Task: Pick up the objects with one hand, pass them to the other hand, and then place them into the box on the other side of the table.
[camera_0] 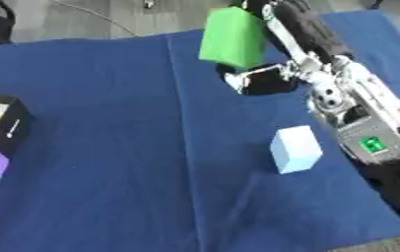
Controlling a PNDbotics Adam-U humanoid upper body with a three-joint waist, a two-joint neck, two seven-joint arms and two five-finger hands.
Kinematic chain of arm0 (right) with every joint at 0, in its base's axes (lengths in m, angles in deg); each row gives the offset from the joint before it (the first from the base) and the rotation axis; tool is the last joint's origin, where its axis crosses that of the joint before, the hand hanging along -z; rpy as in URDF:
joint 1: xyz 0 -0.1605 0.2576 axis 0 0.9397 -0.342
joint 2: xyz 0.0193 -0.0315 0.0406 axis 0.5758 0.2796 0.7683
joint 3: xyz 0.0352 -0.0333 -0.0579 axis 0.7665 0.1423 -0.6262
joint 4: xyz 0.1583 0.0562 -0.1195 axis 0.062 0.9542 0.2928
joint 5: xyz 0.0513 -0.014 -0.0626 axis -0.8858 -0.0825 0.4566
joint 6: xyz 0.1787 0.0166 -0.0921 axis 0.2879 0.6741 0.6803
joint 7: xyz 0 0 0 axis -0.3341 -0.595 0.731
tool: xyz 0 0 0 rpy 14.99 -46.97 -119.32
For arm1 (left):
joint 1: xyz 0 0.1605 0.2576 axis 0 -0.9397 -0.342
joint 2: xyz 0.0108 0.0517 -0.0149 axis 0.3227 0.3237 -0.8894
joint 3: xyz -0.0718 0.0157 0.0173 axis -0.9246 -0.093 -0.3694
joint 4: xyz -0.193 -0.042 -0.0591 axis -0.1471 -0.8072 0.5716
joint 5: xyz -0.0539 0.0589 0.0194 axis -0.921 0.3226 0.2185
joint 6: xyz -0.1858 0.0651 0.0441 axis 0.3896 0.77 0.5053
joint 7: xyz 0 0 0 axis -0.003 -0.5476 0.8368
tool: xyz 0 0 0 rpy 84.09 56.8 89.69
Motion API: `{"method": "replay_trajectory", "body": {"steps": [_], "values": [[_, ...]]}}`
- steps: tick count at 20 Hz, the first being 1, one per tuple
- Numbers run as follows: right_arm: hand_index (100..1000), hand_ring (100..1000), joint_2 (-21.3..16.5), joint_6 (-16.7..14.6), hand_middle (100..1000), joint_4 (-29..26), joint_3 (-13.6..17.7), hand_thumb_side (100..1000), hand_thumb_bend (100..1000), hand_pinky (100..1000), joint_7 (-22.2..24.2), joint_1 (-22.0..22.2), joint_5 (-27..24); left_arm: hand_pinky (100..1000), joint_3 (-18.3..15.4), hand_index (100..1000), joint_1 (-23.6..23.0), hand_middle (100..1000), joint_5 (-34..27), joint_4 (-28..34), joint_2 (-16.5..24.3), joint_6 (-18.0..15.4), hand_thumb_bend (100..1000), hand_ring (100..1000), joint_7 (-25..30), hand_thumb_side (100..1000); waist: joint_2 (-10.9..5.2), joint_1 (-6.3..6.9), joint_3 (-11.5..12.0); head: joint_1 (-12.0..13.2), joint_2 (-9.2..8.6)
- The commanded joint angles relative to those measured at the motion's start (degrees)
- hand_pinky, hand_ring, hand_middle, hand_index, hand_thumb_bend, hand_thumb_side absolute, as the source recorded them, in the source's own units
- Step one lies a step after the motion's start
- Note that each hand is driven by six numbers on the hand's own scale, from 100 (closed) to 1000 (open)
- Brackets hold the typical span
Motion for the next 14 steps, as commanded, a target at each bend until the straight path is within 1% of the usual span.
{"method": "replay_trajectory", "body": {"steps": [1,5,8,10,12,13,14], "values": [[677,635,2.2,-2.0,571,-1.2,-2.5,100,132,745,-1.0,-1.6,4.7,841,1.1,871,2.1,737,2.1,2.0,2.1,1.7,362,861,3.9,839,-1.87,0.09,0.1,0.3,0.55],[680,636,5.4,-3.4,573,-1.2,-5.1,100,152,742,-0.3,-2.5,9.1,849,3.4,873,4.6,743,5.5,2.0,1.6,3.3,365,863,7.6,837,-2.07,0.23,0.3,0.2,0.83],[682,636,7.3,-3.8,573,-0.4,-7.0,100,175,734,0.5,-3.3,12.7,859,6.4,882,7.2,757,9.5,1.1,0.9,5.1,390,869,12.1,840,-2.34,0.29,0.4,0.1,1.07],[686,639,8.9,-3.8,576,0.9,-8.1,100,188,722,0.9,-3.8,15.7,879,8.3,893,8.8,777,13.2,0.9,0.3,6.1,443,882,15.8,843,-2.45,0.42,0.5,-0.1,1.26],[686,640,10.8,-3.6,576,2.6,-9.3,100,194,721,1.3,-4.1,18.9,897,10.3,901,10.5,792,17.7,1.0,-0.7,7.6,498,894,19.6,822,-2.49,0.63,0.6,-0.4,1.39],[687,643,11.6,-3.6,576,3.4,-9.7,100,202,724,1.5,-4.2,20.4,911,11.3,907,11.3,803,19.9,1.2,-1.3,8.3,561,903,21.3,821,-2.48,0.74,0.7,-0.5,1.39],[688,644,12.4,-3.6,576,4.1,-10.1,100,205,725,1.7,-4.4,21.8,914,12.2,908,11.9,805,21.9,1.5,-1.9,9.0,579,905,23.1,829,-2.47,0.83,0.7,-0.5,1.39]]}}
